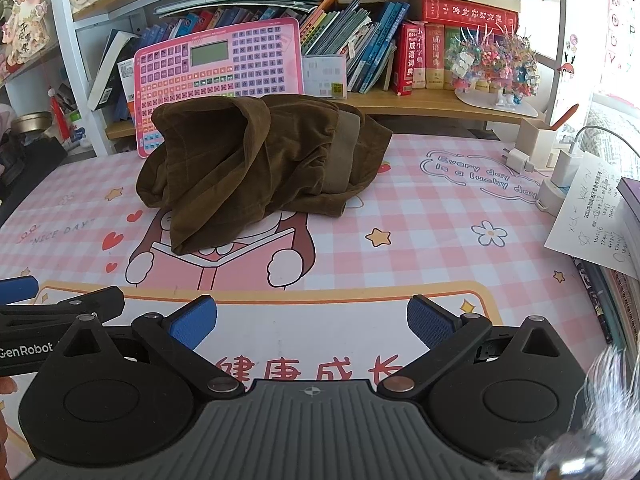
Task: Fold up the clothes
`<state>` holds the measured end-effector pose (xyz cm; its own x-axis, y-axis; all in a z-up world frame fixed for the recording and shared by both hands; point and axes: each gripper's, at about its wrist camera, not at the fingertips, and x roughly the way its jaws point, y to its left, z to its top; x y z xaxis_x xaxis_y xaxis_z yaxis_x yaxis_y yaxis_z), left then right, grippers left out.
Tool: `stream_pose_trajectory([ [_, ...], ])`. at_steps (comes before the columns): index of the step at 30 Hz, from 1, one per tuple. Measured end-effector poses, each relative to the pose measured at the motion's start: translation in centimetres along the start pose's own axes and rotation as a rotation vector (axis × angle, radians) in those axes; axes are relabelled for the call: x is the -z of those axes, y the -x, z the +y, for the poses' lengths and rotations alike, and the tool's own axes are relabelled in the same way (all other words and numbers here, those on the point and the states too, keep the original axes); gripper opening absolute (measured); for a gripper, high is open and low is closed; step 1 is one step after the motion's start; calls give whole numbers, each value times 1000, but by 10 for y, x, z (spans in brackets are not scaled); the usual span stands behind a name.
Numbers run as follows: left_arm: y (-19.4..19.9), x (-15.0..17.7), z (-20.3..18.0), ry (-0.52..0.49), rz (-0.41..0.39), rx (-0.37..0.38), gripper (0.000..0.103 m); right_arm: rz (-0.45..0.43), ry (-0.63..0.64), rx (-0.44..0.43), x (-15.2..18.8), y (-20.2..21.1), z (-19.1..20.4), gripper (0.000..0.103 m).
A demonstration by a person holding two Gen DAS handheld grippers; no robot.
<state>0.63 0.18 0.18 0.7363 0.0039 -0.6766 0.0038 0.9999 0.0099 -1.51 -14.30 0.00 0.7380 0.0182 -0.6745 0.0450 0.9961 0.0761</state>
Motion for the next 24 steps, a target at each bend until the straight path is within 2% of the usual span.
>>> stream_pose_trajectory([
  [24, 0, -1, -1, -7, 6, -4, 103, -1, 1, 4, 1, 1, 1, 103],
])
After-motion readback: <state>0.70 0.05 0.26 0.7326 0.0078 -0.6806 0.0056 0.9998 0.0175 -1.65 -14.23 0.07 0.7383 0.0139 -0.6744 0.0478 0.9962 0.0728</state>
